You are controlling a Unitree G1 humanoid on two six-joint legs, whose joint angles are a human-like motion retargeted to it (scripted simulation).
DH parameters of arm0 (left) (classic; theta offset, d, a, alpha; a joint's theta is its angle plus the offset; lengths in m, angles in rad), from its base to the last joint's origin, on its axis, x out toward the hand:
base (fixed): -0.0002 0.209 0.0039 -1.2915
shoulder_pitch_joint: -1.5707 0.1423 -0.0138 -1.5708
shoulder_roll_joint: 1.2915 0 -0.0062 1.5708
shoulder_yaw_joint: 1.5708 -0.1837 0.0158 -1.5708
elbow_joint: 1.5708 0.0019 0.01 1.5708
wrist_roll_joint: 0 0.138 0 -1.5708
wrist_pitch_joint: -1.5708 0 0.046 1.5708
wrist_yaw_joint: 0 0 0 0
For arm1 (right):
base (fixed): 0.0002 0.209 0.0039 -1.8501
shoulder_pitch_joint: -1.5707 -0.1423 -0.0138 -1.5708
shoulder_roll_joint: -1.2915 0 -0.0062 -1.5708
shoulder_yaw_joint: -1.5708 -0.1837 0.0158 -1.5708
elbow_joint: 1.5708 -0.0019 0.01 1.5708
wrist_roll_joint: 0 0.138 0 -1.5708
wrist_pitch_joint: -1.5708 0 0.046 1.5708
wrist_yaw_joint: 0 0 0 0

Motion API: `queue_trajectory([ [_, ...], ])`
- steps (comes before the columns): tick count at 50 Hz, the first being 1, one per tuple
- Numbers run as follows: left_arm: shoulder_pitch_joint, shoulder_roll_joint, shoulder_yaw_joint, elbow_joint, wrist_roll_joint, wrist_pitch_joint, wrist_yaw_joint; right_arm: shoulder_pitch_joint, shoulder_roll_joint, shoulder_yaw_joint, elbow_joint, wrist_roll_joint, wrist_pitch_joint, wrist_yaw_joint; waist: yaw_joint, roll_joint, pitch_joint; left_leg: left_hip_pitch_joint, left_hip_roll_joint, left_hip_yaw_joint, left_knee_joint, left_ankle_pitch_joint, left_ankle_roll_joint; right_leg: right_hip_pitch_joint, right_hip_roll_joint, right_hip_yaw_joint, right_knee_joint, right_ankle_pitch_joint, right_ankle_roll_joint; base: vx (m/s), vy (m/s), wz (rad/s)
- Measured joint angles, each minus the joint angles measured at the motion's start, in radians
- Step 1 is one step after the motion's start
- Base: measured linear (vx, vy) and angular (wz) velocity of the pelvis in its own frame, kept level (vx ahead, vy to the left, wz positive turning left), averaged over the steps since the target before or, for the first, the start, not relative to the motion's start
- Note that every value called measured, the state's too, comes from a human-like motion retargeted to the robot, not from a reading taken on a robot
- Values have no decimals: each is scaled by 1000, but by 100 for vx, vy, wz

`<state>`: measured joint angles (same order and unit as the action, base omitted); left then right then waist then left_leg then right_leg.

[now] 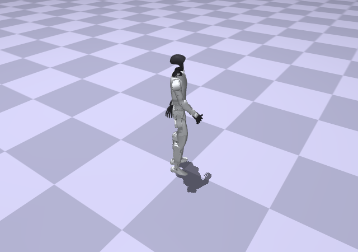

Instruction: In place motions

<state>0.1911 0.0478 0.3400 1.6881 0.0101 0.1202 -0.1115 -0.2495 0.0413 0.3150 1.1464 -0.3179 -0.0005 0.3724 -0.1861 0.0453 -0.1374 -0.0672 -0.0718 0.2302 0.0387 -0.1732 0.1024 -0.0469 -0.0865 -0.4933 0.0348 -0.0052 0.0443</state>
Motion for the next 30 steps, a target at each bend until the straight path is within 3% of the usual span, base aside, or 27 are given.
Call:
queue_trajectory([
  [6, -218, -22, -51, -84, -44, -19, -14, 70, -51, -51, 171, -76, 20, -45, -7, 3, -15, -3, 2, 6, 1, -6, 4, -6, 4, 7, 0, 3, 1, 0, -2, -6],
  [12, -382, -21, -104, -260, -2, -37, -106, 150, -151, -208, 409, -146, 97, -69, -5, 4, -18, -7, 4, 12, 7, -15, 6, -13, 5, 14, 0, 3, 2, -1, 0, -14],
  [20, -428, 5, -199, -504, 53, -94, -62, 312, -293, -417, 548, -16, 135, -170, 1, 5, -18, -19, 0, 4, 17, -22, 6, -17, -1, 9, -1, 1, 3, 0, 0, -2],
  [25, -385, 3, -221, -495, 93, -103, -47, 373, -316, -461, 554, 47, 165, -215, 6, 5, -16, -28, -4, -8, 21, -19, 7, -13, -8, -8, -3, -2, 5, 0, 1, 12],
  [30, -324, -18, -179, -304, 124, -81, -55, 337, -276, -426, 554, 35, 163, -216, 18, 5, -13, -41, -11, -28, 26, -13, 9, -10, -17, -31, -2, -6, 6, -2, 2, 30],
])
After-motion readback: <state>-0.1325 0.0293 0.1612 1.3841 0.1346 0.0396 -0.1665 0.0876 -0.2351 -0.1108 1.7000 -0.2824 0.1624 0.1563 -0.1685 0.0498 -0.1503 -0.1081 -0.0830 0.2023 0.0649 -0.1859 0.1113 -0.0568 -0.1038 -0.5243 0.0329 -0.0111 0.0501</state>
